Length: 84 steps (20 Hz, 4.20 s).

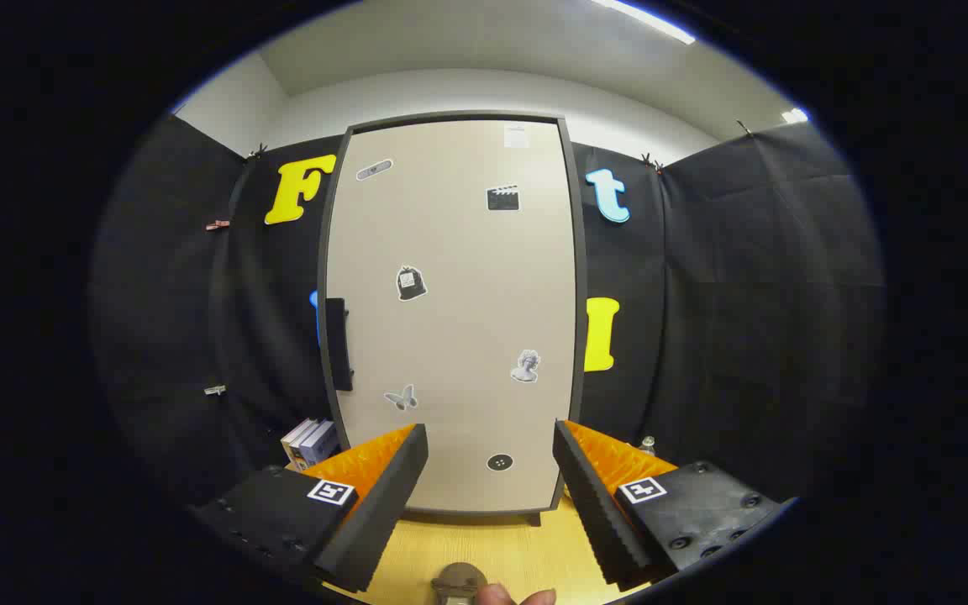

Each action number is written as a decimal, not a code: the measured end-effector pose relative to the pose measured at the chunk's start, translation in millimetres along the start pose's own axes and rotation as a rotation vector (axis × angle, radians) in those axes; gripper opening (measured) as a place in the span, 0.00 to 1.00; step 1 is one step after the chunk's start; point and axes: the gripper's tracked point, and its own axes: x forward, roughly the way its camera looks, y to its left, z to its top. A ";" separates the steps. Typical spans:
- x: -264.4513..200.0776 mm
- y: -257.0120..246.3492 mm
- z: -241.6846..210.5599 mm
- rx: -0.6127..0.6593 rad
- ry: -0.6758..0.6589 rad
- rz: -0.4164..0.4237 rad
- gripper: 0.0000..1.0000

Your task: Open the shoe cabinet door, grab the shoes and put them into the shoe cabinet, then close the shoe cabinet door.

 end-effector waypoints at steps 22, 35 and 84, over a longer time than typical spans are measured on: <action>-0.9 15.7 6.2 -0.001 -0.024 -0.010 0.98; 89.7 128.8 25.8 0.027 -0.043 0.109 0.98; 69.3 164.8 1.9 0.092 0.040 0.265 0.24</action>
